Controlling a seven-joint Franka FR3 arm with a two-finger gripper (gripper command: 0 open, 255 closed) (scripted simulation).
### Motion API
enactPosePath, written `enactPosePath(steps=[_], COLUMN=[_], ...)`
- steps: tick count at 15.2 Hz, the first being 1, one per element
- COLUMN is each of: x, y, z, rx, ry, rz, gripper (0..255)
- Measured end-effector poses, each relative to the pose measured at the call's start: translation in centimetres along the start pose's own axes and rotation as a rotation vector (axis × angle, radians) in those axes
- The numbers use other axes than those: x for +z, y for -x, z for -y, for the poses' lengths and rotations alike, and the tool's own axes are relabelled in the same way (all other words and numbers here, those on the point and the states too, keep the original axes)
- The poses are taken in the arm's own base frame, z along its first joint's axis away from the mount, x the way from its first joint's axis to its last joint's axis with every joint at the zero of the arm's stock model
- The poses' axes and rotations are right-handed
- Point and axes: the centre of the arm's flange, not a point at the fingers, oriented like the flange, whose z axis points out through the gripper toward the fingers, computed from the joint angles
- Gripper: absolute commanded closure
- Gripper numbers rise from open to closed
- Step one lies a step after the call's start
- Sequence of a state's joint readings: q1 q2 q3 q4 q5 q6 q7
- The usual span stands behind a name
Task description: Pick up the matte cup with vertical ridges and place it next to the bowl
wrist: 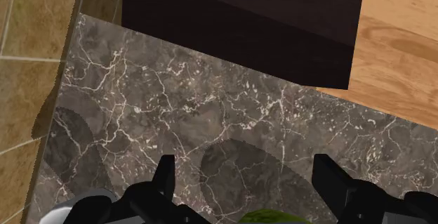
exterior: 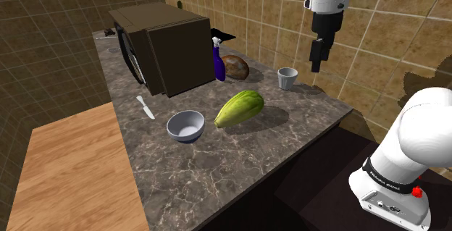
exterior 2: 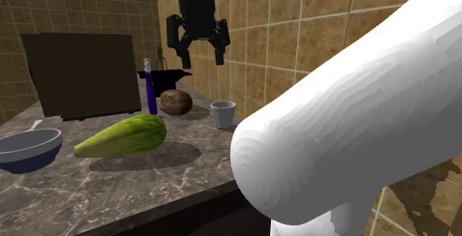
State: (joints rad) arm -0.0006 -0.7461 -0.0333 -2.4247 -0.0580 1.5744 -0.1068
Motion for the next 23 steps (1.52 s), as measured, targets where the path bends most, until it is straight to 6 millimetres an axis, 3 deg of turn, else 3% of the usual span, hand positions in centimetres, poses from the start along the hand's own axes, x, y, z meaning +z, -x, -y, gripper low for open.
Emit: enactPosePath(steps=[4, 23], x=[1.4, 13.4], y=[-2.0, -18.8], z=[-1.2, -12.5], rx=[-0.007, -0.068], ry=[0.018, 0.180], rz=[0.005, 0.040], gripper=[0, 0])
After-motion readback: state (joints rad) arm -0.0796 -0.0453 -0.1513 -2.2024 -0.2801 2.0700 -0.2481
